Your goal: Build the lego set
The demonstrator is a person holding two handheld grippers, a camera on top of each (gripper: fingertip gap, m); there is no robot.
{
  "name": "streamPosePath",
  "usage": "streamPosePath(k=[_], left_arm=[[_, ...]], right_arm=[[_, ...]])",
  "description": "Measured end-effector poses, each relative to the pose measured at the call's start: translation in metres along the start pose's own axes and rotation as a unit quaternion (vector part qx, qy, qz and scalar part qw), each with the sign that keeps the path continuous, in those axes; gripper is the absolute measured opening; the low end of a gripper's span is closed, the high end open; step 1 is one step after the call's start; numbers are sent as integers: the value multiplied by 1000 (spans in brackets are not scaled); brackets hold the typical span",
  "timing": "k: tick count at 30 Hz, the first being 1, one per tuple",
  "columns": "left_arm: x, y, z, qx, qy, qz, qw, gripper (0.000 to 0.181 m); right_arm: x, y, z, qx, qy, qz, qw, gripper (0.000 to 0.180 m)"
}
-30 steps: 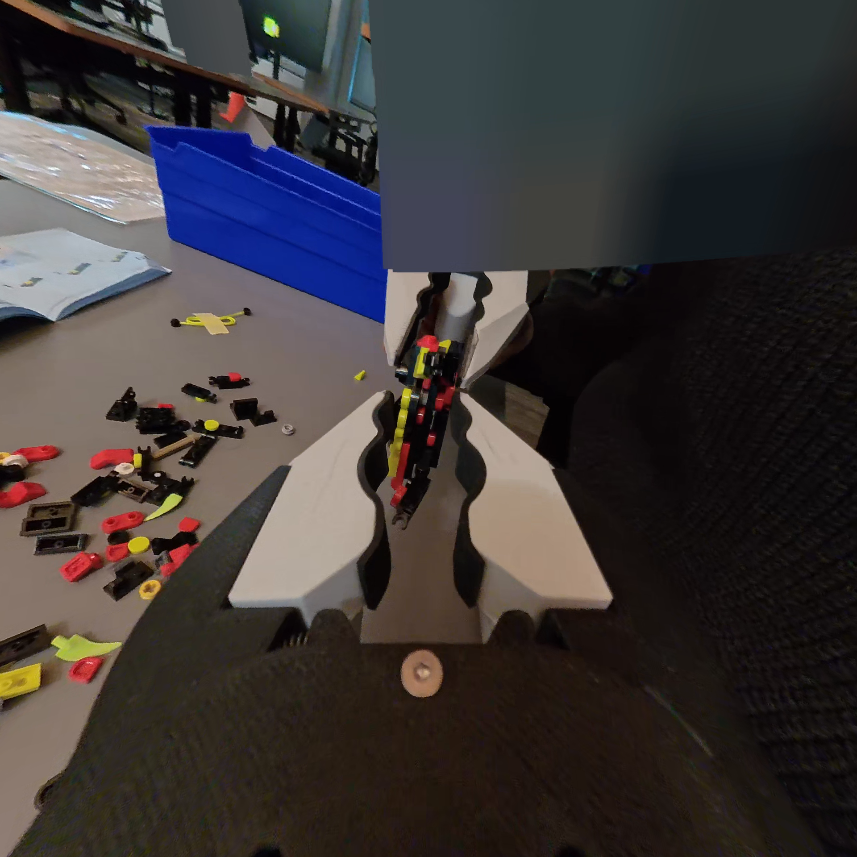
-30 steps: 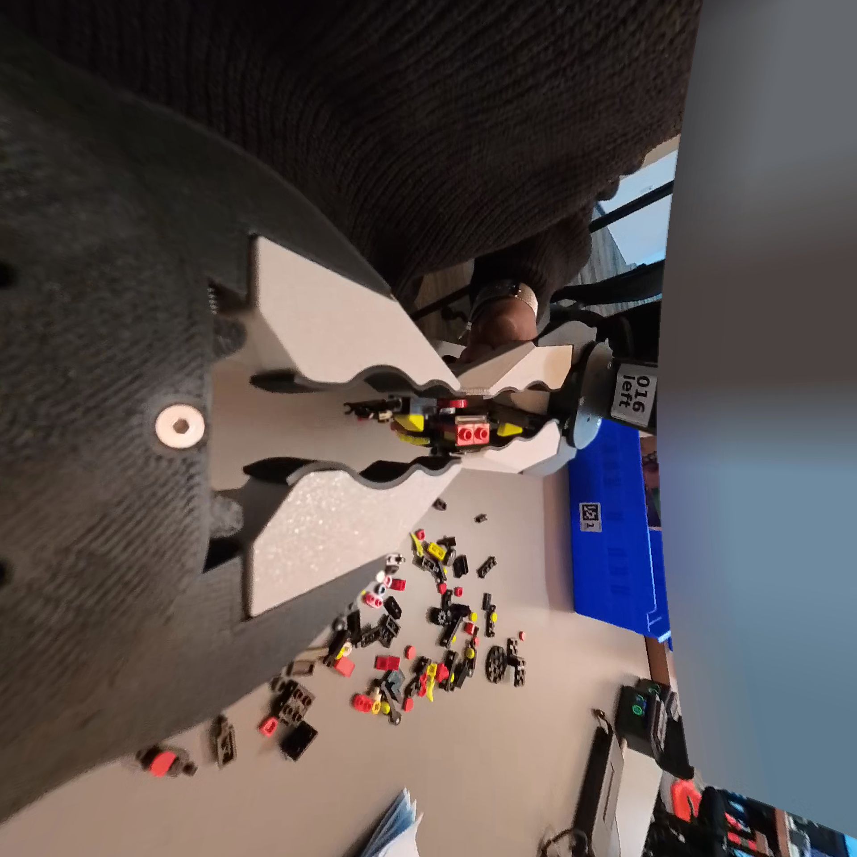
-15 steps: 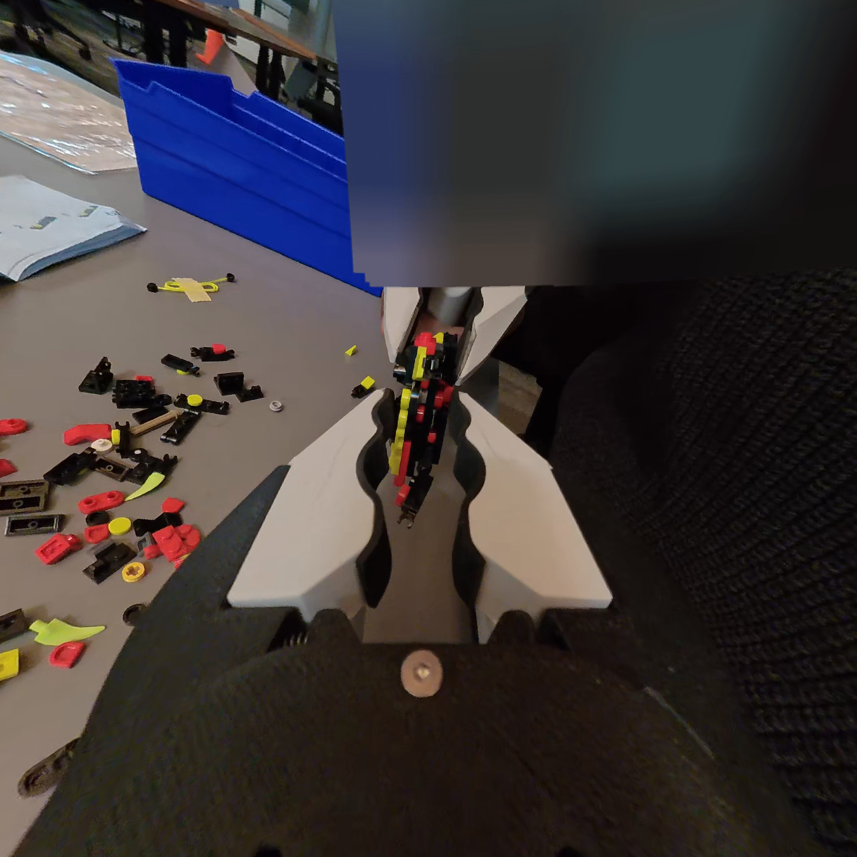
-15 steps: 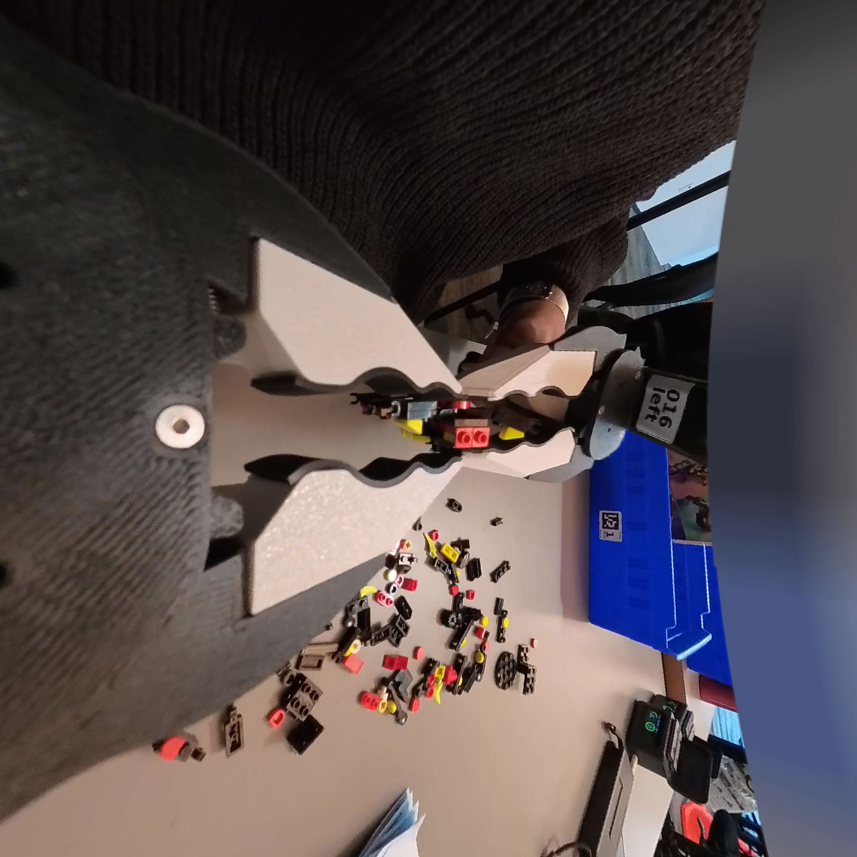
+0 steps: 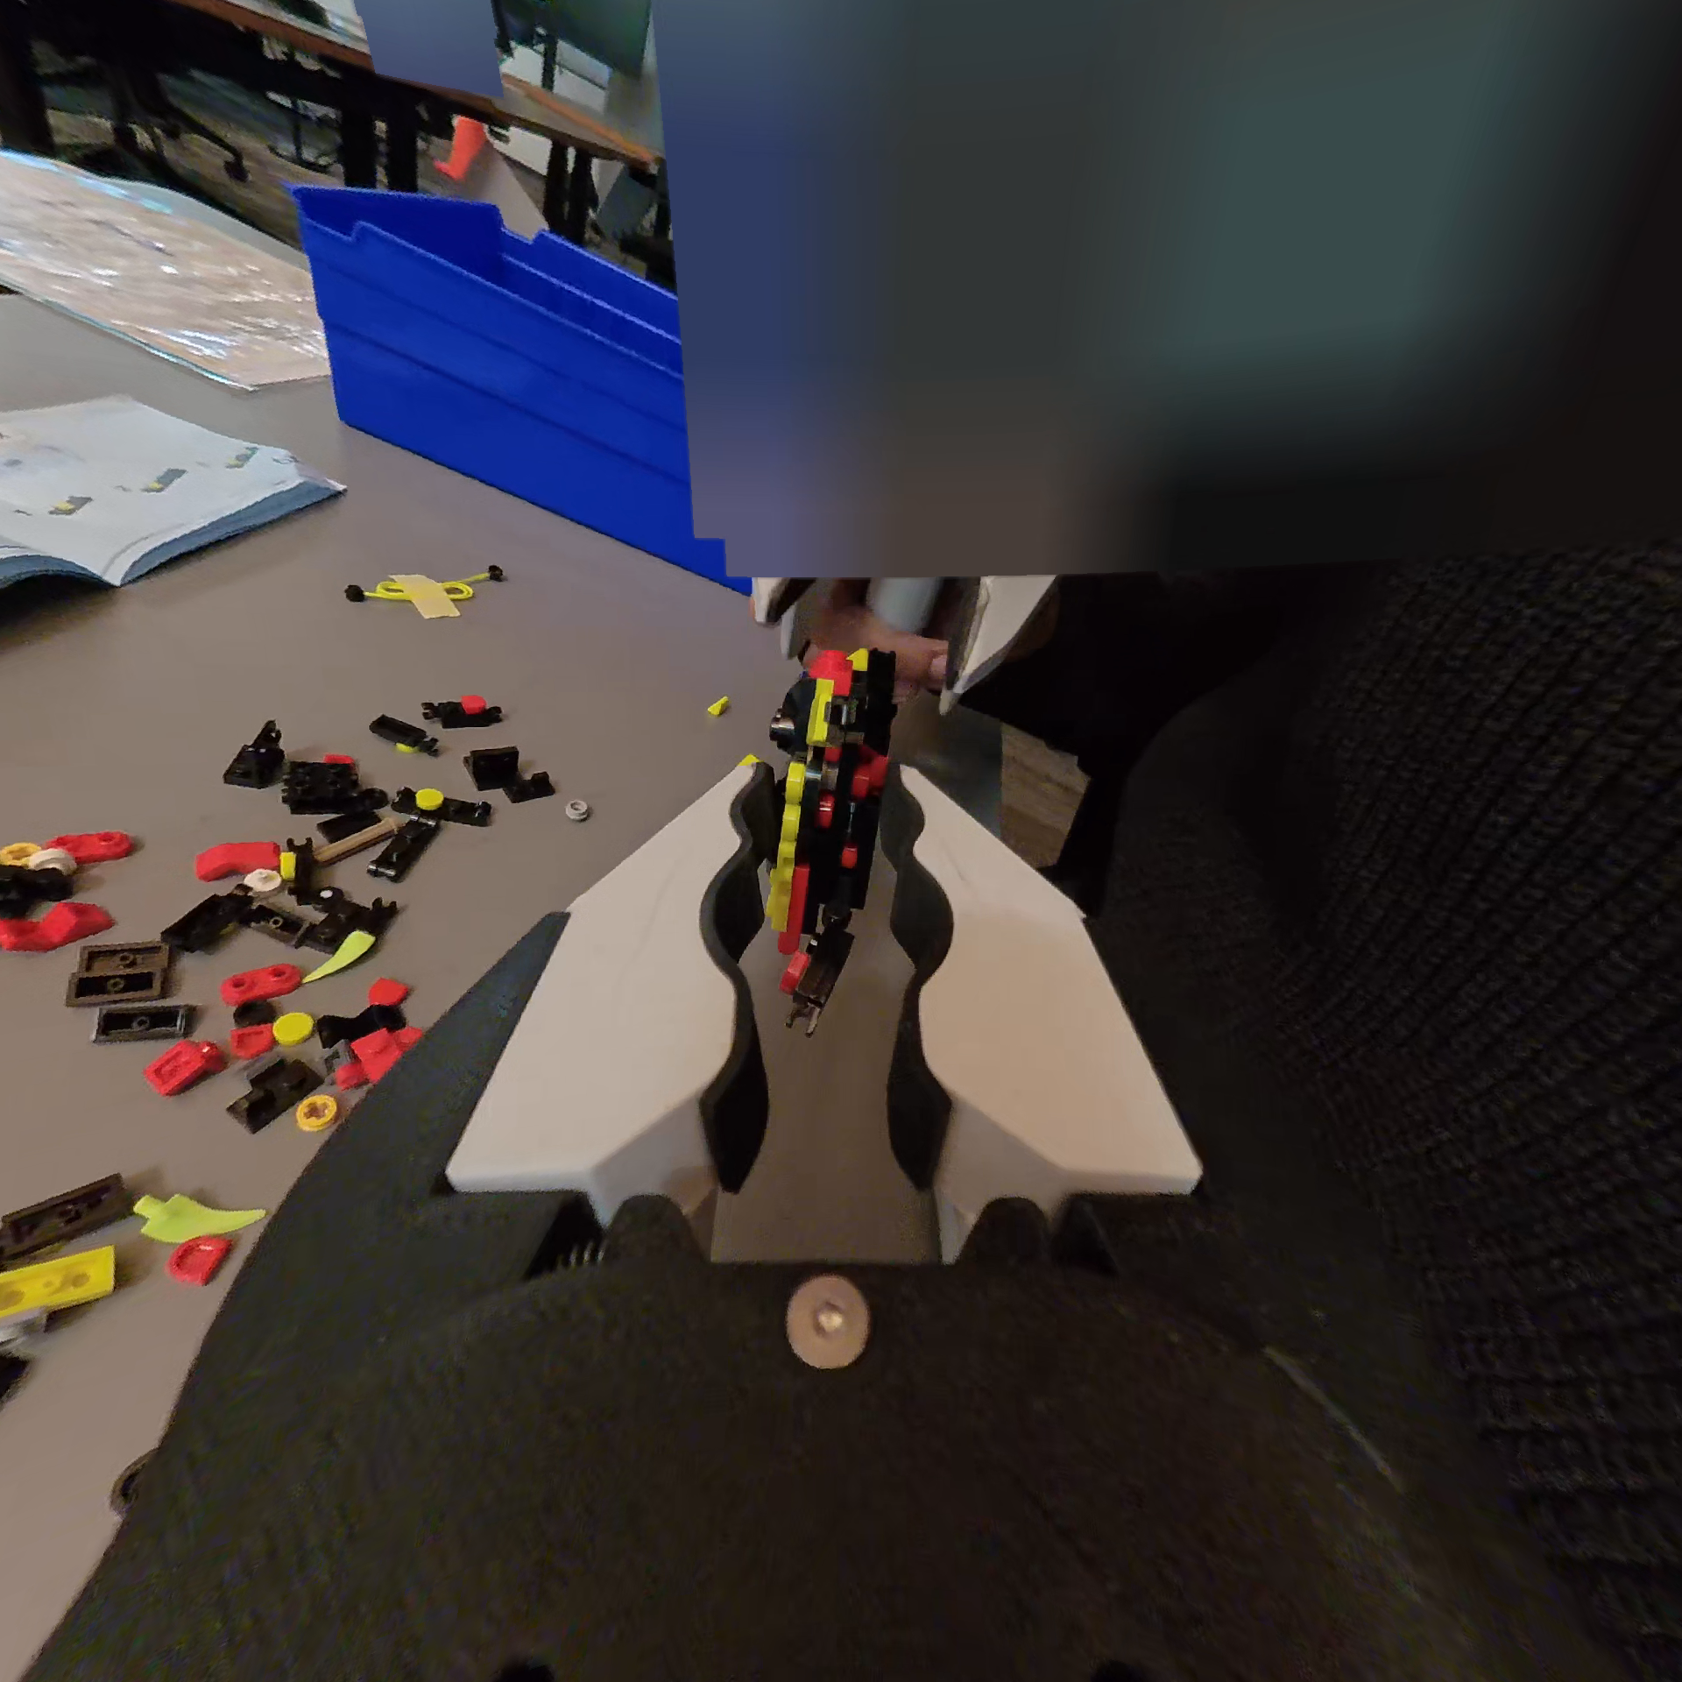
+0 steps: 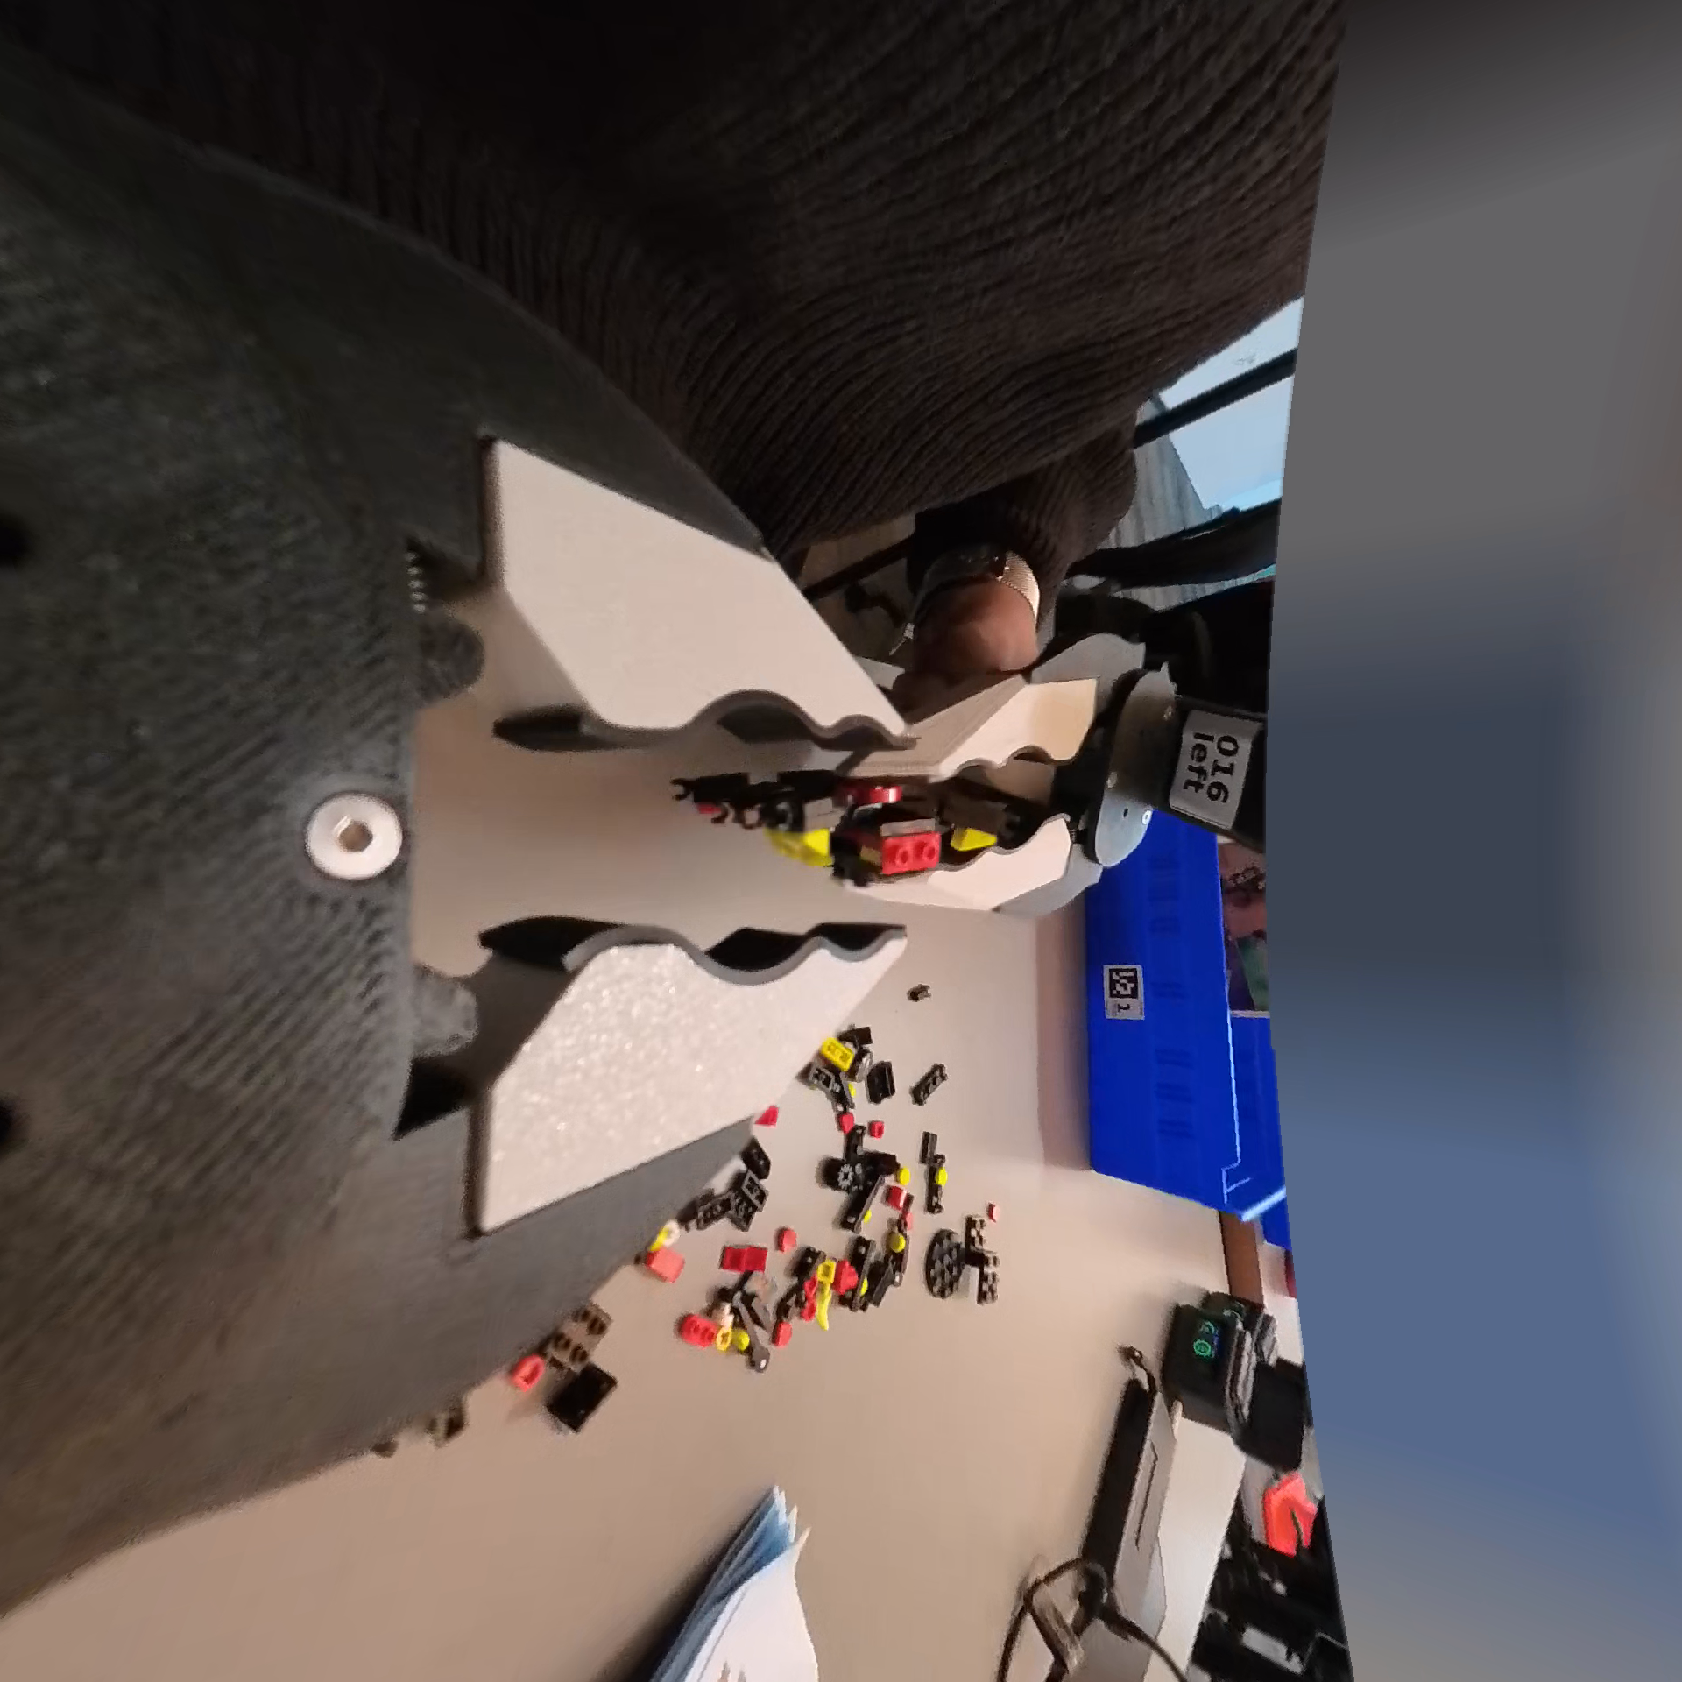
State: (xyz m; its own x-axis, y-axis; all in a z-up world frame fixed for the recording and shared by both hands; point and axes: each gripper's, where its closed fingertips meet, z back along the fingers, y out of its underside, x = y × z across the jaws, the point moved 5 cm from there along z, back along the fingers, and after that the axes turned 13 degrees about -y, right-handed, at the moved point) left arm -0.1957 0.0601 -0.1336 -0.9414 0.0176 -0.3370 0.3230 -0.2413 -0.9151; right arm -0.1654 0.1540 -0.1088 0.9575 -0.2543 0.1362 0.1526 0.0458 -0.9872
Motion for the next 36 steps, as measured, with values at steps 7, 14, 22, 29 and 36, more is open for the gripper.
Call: streamPosePath(k=[7, 14, 22, 29, 36], left_arm=[[1, 0, -1, 2, 13, 28, 1000, 22], [13, 1, -1, 2, 22, 123, 992, 22], [22, 21, -6, 60, 104, 360, 925, 22], [15, 34, -6, 107, 138, 413, 894, 22], [11, 39, -4, 124, 154, 429, 882, 22]], right_arm=[[-3, 12, -1, 19, -22, -45, 999, 36], [-9, 13, 7, 6, -23, -66, 998, 17], [-12, 23, 7, 61, -9, -18, 998, 27], [-4, 27, 10, 98, -39, 50, 993, 31], [6, 32, -1, 135, -73, 108, 982, 16]])
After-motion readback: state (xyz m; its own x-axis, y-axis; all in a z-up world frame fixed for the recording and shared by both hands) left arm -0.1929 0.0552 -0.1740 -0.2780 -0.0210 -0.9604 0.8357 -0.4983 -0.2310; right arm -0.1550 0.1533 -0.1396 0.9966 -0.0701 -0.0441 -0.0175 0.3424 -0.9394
